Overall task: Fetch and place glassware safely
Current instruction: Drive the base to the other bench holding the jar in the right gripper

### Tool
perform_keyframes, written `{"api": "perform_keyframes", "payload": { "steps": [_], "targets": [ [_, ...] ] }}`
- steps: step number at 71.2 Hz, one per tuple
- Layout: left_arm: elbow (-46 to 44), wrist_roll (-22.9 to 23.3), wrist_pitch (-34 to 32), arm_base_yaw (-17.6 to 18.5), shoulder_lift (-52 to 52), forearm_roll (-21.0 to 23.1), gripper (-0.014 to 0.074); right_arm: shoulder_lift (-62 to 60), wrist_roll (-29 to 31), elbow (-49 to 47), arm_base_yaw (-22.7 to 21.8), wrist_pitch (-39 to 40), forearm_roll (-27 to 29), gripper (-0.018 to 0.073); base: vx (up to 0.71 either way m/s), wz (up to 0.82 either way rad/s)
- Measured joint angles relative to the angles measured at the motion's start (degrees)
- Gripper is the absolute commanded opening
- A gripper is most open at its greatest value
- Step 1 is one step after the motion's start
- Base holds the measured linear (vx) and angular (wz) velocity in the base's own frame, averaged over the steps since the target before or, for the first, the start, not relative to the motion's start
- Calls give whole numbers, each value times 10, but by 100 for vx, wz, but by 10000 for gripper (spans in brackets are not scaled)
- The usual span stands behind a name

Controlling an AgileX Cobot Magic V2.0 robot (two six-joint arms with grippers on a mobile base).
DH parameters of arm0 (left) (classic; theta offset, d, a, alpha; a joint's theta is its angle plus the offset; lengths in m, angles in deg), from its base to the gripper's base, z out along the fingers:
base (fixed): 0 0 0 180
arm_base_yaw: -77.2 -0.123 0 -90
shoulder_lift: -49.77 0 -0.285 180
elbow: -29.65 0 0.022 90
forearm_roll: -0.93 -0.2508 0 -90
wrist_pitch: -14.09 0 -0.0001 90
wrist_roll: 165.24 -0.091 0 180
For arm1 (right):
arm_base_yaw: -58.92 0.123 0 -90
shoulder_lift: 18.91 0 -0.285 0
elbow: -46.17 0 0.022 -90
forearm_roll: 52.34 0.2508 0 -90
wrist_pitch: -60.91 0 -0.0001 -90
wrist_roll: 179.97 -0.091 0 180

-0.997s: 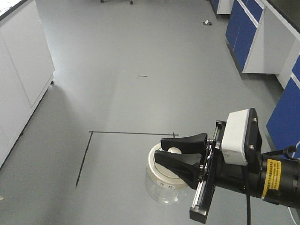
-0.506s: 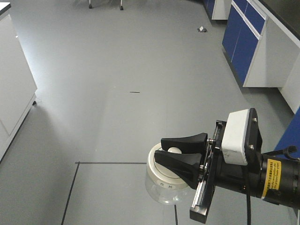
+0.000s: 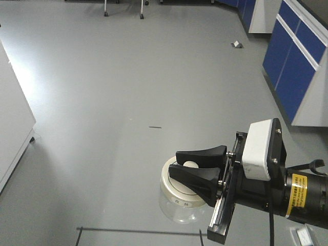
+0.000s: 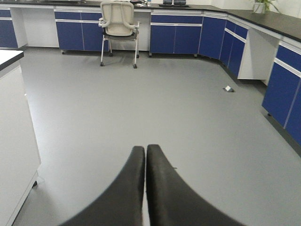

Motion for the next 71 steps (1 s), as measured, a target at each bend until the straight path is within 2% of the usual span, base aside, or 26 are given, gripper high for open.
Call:
{"api": "perform_keyframes", "payload": {
  "steps": [71],
  "targets": [
    [0, 0, 0, 0, 0, 0, -7, 0, 0, 0, 0, 0, 0, -1, 68, -4]
  ]
}}
